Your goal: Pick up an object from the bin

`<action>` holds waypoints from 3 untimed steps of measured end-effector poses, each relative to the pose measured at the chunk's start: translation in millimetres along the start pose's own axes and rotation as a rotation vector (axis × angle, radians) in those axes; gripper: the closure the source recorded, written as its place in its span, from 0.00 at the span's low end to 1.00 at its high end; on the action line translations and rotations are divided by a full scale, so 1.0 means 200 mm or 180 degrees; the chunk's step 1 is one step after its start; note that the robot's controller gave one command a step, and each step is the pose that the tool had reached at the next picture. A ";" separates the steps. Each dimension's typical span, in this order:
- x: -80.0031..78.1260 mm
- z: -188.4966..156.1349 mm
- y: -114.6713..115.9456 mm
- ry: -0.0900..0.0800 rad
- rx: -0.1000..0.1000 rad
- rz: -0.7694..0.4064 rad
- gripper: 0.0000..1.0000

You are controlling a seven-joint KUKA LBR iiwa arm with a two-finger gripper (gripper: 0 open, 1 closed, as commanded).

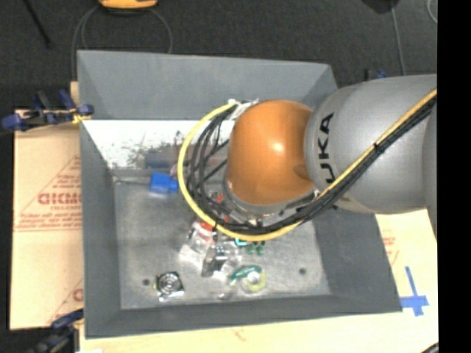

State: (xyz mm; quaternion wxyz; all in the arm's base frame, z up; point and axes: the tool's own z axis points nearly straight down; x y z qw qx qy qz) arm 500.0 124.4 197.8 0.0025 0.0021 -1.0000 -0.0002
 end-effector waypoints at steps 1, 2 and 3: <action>0.04 0.43 0.02 -0.0041 -0.0004 -0.1176 0.00; 0.05 0.44 0.01 -0.0027 -0.0005 -0.1162 1.00; -0.12 0.45 -0.09 -0.0034 0.0002 -0.1124 1.00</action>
Offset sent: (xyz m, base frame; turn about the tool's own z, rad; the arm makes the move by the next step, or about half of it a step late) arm -0.0153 0.0034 -0.1278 -0.4749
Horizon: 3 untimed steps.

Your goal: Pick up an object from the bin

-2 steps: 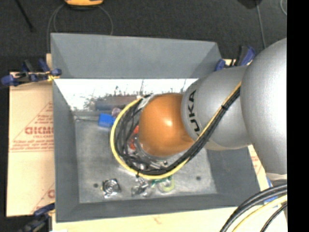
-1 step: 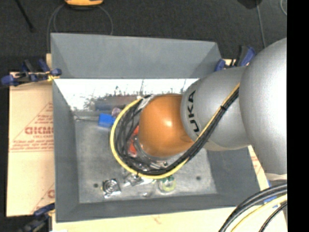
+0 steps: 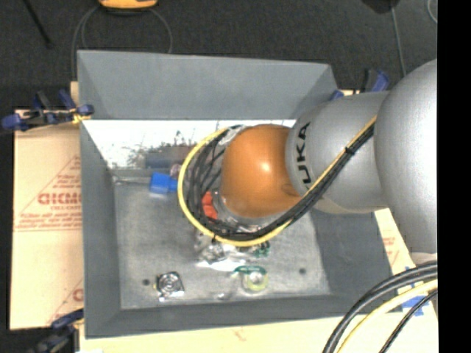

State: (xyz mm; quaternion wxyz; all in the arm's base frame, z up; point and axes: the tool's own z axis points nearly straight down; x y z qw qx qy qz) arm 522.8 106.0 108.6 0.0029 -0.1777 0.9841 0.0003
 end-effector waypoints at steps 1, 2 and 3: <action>-0.18 -0.16 0.07 -0.0008 0.0000 0.0790 1.00; -0.27 -0.08 -0.04 0.0001 0.0001 -0.0265 1.00; -0.20 -0.05 -0.02 0.0013 -0.0003 -0.1510 1.00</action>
Offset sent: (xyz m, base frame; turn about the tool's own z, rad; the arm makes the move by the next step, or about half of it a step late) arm 0.0263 0.0245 0.0307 0.2497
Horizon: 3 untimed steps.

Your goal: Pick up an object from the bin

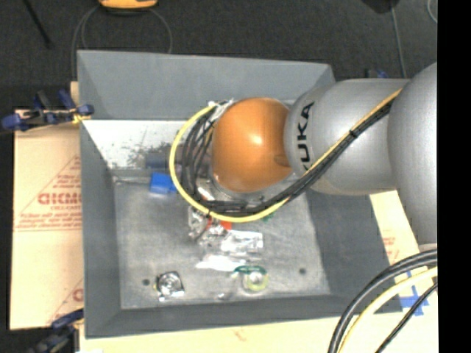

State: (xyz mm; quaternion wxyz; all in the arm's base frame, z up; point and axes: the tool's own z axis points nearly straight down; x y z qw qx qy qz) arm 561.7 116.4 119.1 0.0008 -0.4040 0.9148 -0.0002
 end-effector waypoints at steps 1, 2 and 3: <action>-0.06 0.13 -0.10 -0.0013 0.0004 -0.0013 1.00; -0.27 -0.13 -0.35 -0.0017 0.0014 -0.1431 1.00; -0.16 -0.55 -0.11 -0.0024 0.0005 0.0652 1.00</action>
Offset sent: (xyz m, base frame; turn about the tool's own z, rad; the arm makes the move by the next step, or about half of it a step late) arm 0.0211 -0.0053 -0.0246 -0.0084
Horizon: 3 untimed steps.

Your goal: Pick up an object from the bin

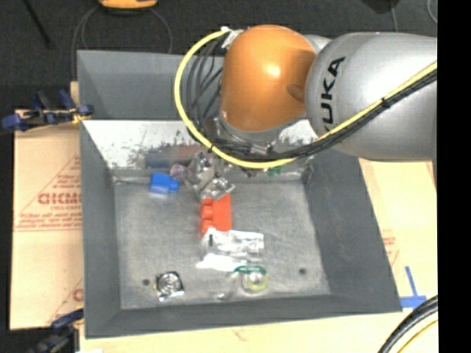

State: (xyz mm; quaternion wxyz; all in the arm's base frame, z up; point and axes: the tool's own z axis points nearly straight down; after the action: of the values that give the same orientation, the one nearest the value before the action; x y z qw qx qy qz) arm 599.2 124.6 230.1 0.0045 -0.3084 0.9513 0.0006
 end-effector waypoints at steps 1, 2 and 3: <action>0.26 0.45 0.08 0.0039 -0.0003 0.1275 1.00; 0.23 0.40 -0.14 0.0008 0.0014 0.1306 1.00; 0.23 0.41 -0.12 0.0017 0.0007 0.1295 0.00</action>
Offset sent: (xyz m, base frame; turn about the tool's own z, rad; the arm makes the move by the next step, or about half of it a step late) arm -0.0505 -0.0153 -0.0889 0.4013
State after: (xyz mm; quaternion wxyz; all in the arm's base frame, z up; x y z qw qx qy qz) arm 577.4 78.3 148.2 0.0022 -0.1099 0.9939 -0.0004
